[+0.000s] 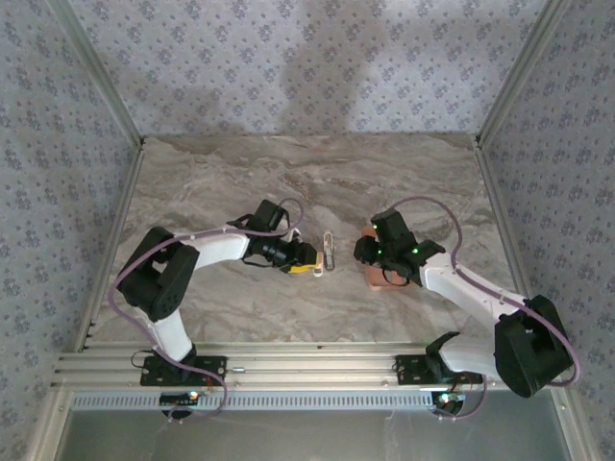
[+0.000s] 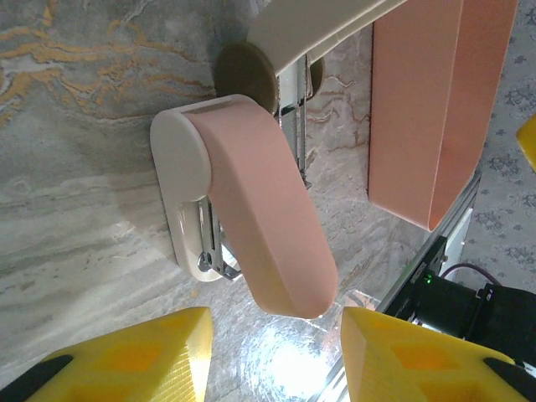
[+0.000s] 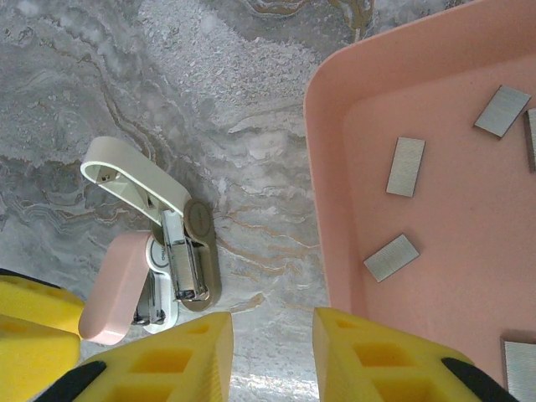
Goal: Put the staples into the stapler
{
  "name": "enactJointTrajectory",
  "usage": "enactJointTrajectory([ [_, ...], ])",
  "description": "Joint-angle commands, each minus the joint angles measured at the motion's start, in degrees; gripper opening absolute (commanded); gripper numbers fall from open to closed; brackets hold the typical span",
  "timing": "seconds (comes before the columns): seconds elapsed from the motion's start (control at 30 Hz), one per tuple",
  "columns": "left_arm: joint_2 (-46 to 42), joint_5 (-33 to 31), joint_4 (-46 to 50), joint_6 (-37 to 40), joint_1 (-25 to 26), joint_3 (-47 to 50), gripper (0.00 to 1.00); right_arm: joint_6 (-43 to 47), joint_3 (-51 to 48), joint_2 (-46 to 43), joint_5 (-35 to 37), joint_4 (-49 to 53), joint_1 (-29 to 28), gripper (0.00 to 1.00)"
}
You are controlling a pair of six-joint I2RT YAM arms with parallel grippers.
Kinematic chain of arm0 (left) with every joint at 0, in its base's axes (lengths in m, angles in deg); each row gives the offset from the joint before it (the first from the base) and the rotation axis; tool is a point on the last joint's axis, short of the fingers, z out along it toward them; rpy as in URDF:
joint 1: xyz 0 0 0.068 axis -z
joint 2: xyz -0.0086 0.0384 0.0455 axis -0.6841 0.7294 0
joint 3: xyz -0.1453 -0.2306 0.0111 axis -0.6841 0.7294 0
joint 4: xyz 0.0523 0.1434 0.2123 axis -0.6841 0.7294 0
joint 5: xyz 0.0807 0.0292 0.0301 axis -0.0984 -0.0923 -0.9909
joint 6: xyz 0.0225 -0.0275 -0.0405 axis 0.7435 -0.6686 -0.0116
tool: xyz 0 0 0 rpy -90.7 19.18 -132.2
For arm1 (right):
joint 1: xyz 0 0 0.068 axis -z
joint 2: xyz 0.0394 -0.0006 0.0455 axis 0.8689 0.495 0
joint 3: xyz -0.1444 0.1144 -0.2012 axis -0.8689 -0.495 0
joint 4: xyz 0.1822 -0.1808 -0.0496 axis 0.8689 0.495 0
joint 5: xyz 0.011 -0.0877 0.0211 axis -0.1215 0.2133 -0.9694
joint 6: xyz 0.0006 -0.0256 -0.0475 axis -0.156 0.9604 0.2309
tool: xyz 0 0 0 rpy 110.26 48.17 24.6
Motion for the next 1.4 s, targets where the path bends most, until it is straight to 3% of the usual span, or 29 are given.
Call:
enactJointTrajectory([
  [0.0, 1.2, -0.3, -0.5, 0.1, 0.0, -0.6, 0.45, 1.2, 0.9, -0.6, 0.0, 0.7, -0.2, 0.31],
  [0.5, 6.9, -6.4, 6.7, 9.7, -0.1, -0.1, 0.4, 1.7, -0.1, -1.6, 0.0, 1.3, 0.5, 0.31],
  [1.03, 10.0, -17.6, 14.5, 14.5, 0.2, 0.4, 0.37, 1.9, -0.5, -2.4, 0.3, 1.7, 0.9, 0.31],
  [1.37, 11.6, -18.6, 13.4, 14.2, 0.6, 0.0, 0.37, 1.8, -0.7, -2.5, 0.0, 1.5, 0.9, 0.31],
])
